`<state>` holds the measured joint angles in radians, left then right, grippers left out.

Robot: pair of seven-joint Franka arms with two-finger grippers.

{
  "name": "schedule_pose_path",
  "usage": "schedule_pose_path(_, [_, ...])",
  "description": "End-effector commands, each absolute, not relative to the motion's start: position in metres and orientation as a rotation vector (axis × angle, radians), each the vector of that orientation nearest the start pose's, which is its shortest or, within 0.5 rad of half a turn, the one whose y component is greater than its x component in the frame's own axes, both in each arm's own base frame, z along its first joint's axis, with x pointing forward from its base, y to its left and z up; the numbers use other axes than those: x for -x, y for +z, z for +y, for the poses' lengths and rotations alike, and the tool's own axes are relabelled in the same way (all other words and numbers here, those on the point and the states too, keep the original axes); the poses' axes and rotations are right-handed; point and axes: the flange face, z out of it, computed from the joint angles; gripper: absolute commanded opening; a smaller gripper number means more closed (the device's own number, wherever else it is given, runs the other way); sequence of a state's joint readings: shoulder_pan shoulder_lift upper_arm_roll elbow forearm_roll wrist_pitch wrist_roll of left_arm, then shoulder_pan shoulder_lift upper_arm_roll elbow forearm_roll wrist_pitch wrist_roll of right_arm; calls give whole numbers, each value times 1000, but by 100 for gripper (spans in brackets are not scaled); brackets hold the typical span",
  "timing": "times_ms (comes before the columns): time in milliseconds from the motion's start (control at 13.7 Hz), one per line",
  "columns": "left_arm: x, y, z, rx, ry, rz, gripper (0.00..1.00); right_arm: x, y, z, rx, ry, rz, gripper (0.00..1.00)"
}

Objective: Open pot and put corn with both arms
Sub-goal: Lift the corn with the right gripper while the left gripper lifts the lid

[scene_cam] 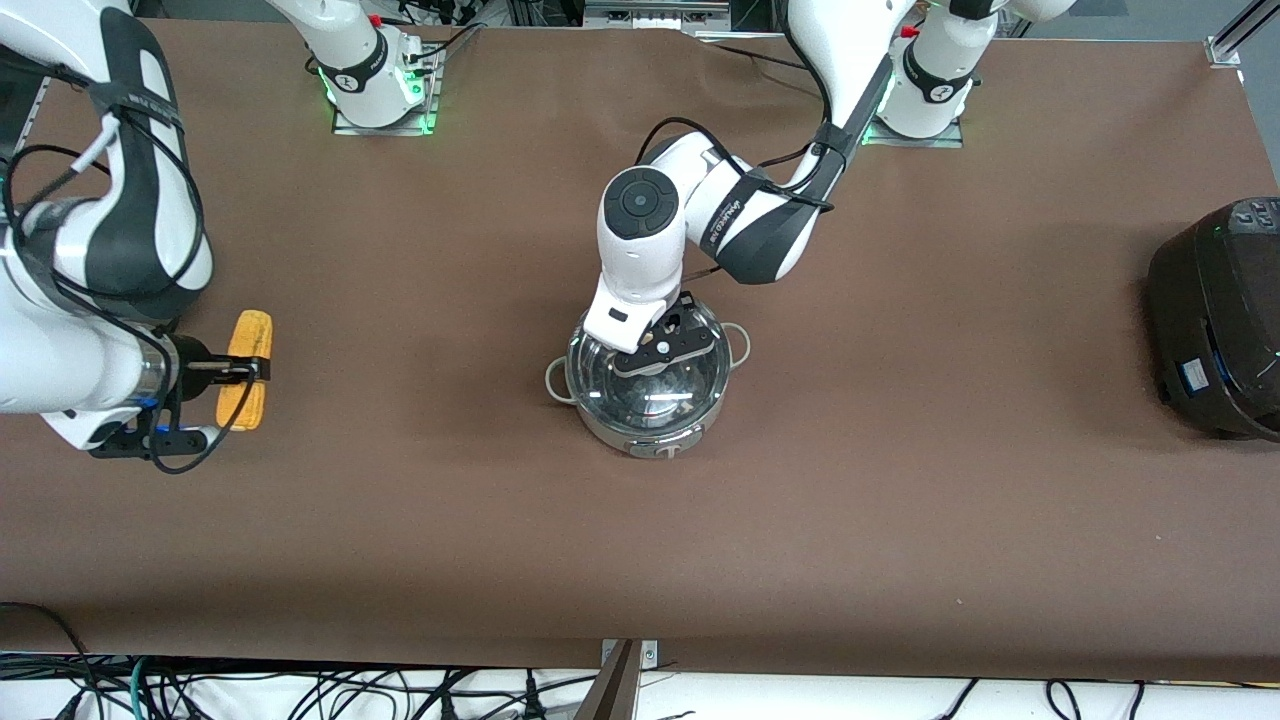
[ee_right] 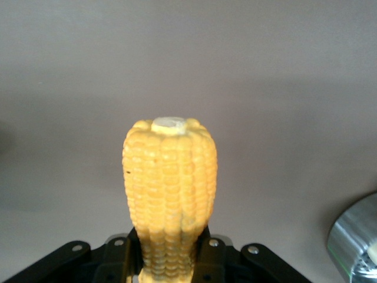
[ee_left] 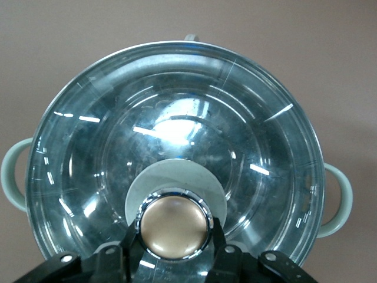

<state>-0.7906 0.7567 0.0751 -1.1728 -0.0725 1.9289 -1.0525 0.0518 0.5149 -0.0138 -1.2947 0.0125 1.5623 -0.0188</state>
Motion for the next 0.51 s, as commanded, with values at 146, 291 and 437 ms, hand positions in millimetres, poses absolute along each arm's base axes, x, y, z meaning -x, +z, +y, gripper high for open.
schedule_pose_path(146, [-544,404,-497,3059,30,-515,0,-671,495,53,3084,368,-165,0])
schedule_pose_path(291, [-544,427,-484,3067,60,-479,0,-667,515,64,3079,361,-191,0])
schedule_pose_path(437, [-559,461,-450,3106,36,-457,0,-664,525,80,3075,352,-231,0])
